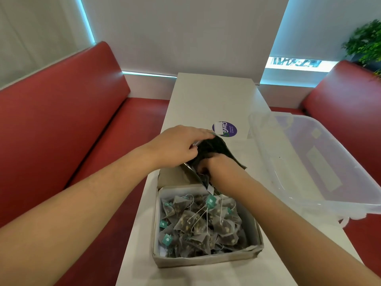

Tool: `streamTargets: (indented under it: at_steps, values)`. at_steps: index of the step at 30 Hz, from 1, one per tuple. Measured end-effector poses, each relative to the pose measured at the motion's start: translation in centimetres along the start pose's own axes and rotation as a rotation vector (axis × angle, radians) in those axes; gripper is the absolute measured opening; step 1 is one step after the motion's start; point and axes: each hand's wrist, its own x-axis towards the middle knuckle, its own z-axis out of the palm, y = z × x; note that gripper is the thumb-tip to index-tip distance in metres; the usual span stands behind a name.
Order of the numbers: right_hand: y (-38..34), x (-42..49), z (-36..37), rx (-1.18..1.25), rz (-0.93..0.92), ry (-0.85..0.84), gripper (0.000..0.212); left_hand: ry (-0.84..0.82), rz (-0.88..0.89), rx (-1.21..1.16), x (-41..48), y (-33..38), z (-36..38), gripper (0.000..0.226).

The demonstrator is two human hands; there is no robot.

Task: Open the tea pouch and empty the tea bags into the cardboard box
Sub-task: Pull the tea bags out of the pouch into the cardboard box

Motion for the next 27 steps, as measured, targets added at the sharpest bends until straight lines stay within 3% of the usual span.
streamTargets:
  at_steps: [4, 8, 13, 19, 21, 23, 25, 27]
  values:
    - [0.6, -4.6, 0.6, 0.177, -0.131, 0.493, 0.035, 0.001, -0.014, 0.024, 0.1, -0.2, -0.3, 0.061]
    - [0.5, -7.9, 1.4, 0.337, -0.196, 0.688, 0.023, 0.013, -0.021, 0.036, 0.0, -0.4, -0.3, 0.061]
    - [-2.0, -9.2, 4.5, 0.375, -0.335, 0.619, 0.022, 0.019, -0.013, 0.054, -0.1, -0.5, -0.3, 0.061]
    - [-4.3, -8.2, 6.8, 0.253, -0.393, 0.213, 0.039, 0.012, -0.011, 0.074, -0.2, -0.2, -0.3, 0.06]
    - [-4.0, -8.3, 6.1, 0.263, -0.401, 0.248, 0.035, 0.014, -0.01, 0.078, -0.2, -0.2, -0.3, 0.06]
    - [-3.0, -8.4, 5.0, 0.314, -0.377, 0.407, 0.026, 0.02, -0.001, 0.073, -0.4, -0.1, -0.4, 0.059]
    - [-1.4, -7.5, 4.0, 0.37, -0.284, 0.568, 0.021, 0.017, 0.003, 0.061, -0.4, 0.0, -0.5, 0.059]
    - [0.2, -5.4, 3.0, 0.352, -0.173, 0.603, 0.025, 0.007, 0.003, 0.046, -0.4, 0.1, -0.5, 0.059]
